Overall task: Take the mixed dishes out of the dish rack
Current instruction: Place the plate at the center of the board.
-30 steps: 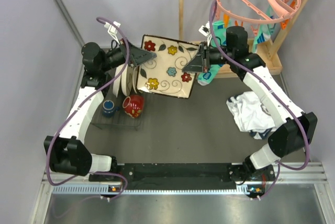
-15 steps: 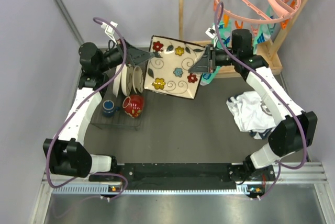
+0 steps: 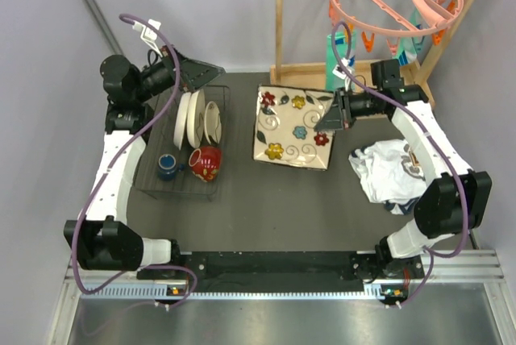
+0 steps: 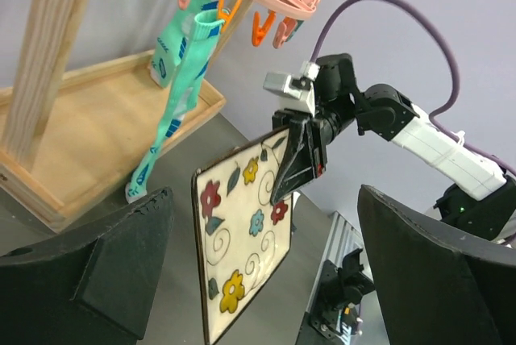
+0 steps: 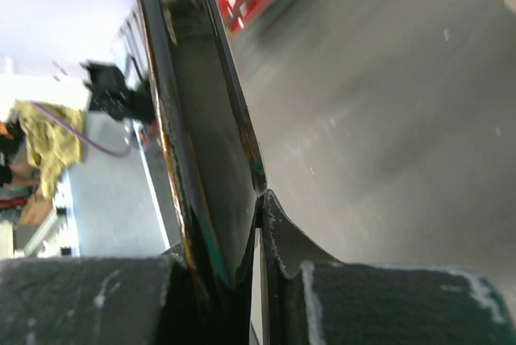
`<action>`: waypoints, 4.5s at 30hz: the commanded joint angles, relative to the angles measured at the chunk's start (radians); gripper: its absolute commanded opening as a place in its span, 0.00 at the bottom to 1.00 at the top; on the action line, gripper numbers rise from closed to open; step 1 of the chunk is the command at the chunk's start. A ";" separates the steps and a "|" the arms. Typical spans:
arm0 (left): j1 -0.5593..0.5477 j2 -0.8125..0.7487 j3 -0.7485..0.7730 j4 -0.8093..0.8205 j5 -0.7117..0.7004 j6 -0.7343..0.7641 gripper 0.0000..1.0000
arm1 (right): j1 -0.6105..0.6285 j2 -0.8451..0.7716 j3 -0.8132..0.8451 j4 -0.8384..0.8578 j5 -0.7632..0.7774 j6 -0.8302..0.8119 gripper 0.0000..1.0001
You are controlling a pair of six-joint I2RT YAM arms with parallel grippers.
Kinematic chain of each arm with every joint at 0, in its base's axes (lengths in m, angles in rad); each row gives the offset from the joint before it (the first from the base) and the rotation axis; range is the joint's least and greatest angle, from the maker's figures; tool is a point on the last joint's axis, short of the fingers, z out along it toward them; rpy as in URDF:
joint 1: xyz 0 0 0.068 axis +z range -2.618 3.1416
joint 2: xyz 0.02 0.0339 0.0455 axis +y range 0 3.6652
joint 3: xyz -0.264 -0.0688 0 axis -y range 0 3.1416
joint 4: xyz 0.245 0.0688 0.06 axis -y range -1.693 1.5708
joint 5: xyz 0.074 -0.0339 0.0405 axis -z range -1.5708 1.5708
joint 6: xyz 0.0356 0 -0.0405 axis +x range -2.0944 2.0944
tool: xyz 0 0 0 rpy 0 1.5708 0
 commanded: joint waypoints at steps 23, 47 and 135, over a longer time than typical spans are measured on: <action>0.018 0.006 -0.021 0.015 0.020 0.033 0.99 | -0.141 0.345 -0.006 -0.322 -0.100 -0.494 0.00; 0.018 -0.006 -0.072 0.058 0.024 0.003 0.99 | -0.163 0.567 0.052 -0.336 -0.150 -0.544 0.00; 0.018 0.032 0.149 -0.697 -0.497 0.725 0.98 | -0.132 0.065 -0.049 -0.094 0.352 -0.316 0.64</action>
